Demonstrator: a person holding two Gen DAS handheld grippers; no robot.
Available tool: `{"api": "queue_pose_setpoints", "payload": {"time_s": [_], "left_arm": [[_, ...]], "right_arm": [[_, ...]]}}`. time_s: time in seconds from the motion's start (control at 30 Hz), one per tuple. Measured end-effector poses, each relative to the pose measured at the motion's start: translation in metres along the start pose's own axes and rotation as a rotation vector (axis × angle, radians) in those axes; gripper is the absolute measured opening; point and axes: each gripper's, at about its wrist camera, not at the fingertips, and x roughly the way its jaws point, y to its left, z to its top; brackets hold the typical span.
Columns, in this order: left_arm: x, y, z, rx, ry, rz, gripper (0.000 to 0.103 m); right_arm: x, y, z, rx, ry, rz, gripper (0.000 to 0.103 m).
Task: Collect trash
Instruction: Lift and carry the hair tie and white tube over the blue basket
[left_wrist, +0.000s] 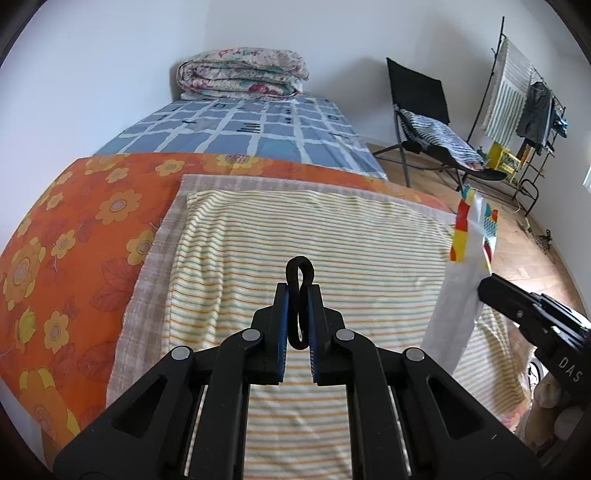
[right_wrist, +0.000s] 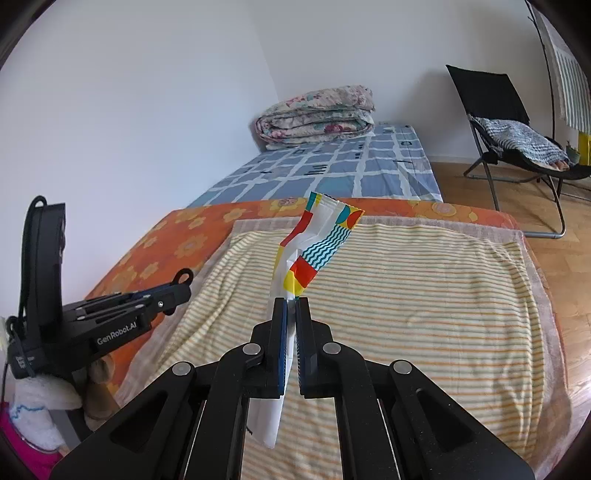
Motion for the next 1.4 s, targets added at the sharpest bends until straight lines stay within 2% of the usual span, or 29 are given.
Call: {"api": "queue_pose_setpoints", "payload": {"time_s": [0.23, 0.53, 0.87, 1.4], "left_arm": [[-0.025, -0.022, -0.016, 0.032, -0.010, -0.036, 0.008], [-0.058, -0.044, -0.052, 0.072, 0.004, -0.084, 0.008], [-0.080, -0.057, -0.105, 0.108, 0.071, -0.118, 0.008], [-0.103, -0.085, -0.181, 0.133, 0.171, -0.165, 0.008]], "right_arm": [[-0.033, 0.003, -0.009, -0.015, -0.018, 0.011, 0.003], [-0.063, 0.011, -0.032, -0.070, -0.020, 0.008, 0.003], [-0.099, 0.025, -0.073, -0.153, 0.004, 0.012, 0.003], [-0.131, 0.028, -0.140, -0.166, 0.090, 0.026, 0.003]]}}
